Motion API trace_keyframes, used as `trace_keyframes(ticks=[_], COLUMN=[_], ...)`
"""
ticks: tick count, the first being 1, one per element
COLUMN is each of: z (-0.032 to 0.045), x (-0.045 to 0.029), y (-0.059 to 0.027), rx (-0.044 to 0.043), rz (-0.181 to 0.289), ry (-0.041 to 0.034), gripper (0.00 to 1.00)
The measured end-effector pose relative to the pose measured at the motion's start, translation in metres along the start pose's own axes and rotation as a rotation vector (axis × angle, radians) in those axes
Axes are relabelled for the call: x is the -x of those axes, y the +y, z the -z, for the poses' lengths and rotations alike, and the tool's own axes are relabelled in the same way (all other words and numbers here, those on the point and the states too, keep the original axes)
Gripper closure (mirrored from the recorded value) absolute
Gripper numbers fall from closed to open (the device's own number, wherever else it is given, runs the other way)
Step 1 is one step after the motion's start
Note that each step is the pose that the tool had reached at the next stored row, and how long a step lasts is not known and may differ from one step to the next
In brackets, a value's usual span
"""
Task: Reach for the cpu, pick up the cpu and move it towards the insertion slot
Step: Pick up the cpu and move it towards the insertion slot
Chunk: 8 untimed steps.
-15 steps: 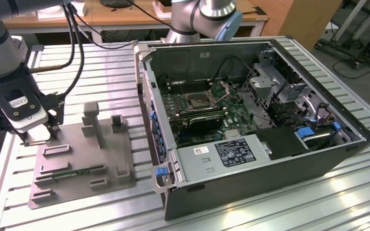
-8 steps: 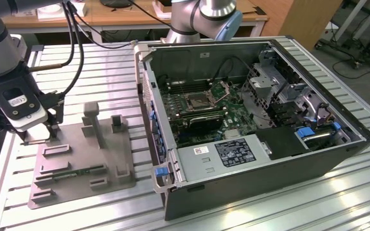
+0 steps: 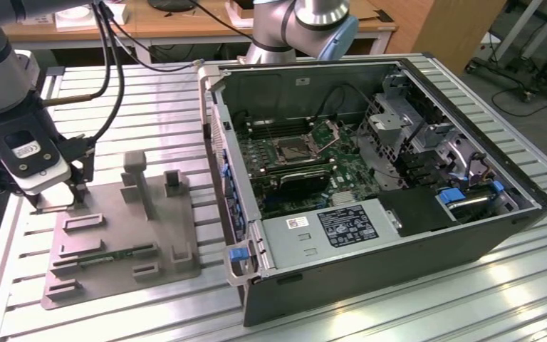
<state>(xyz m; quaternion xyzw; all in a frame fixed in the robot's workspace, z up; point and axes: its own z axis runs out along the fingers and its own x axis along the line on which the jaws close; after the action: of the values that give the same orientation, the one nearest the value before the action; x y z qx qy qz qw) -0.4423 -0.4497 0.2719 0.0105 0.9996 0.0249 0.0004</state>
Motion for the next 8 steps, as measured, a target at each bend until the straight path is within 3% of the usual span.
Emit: trace_keyframes(ticks=[8], z=[0.0057], x=[-0.0001], y=[0.0003], rx=[0.001], rz=[0.0], ry=[0.0], gripper=[0.45])
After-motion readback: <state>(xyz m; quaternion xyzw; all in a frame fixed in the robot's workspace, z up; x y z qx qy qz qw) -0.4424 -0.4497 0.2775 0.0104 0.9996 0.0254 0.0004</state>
